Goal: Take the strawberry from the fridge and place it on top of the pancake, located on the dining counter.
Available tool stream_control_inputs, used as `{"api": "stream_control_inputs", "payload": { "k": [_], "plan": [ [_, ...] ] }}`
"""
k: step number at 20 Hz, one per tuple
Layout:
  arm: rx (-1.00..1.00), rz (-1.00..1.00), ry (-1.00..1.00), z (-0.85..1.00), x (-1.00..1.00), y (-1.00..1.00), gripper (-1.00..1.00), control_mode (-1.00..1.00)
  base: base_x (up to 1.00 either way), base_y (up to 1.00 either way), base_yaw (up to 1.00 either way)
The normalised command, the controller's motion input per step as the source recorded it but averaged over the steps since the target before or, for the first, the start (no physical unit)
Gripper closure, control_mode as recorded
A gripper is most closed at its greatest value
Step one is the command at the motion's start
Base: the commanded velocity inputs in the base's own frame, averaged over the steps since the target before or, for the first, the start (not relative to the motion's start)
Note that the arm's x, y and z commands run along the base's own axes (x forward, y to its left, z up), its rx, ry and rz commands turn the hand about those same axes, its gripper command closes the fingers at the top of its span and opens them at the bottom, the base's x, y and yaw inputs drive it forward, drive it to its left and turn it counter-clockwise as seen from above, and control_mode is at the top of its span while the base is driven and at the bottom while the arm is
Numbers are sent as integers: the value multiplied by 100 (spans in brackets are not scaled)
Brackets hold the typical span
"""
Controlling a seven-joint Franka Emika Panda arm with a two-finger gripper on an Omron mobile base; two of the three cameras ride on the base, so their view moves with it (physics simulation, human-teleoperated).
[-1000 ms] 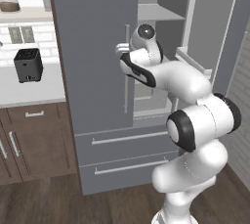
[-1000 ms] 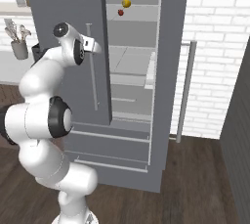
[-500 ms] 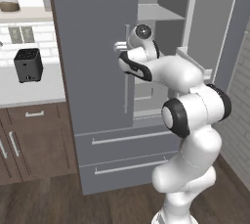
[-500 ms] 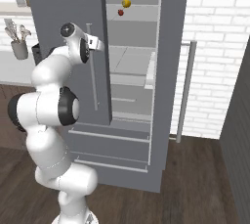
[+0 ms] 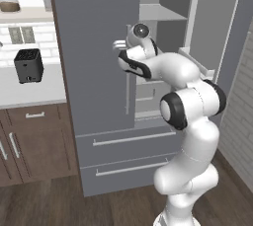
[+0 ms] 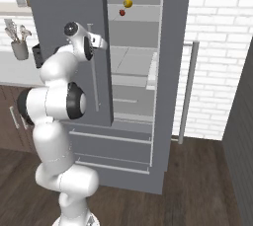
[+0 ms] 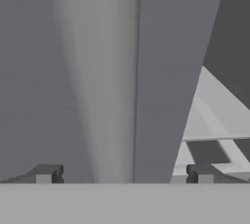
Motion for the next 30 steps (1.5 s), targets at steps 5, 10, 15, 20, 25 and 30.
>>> {"api": "stream_control_inputs", "payload": {
  "k": [5,10,15,20,25,30],
  "plan": [
    [0,0,-2,0,38,2,100,-100,0,0,0],
    [0,0,-1,0,30,0,100,-100,0,0,0],
    [0,-1,-2,0,1,1,100,-100,0,0,0],
    [0,-15,-1,0,-17,10,100,-100,0,0,0],
    [-3,-15,0,0,-59,27,100,-100,0,0,0],
    [-4,-15,0,0,-78,27,100,-100,0,0,0]
  ]
}}
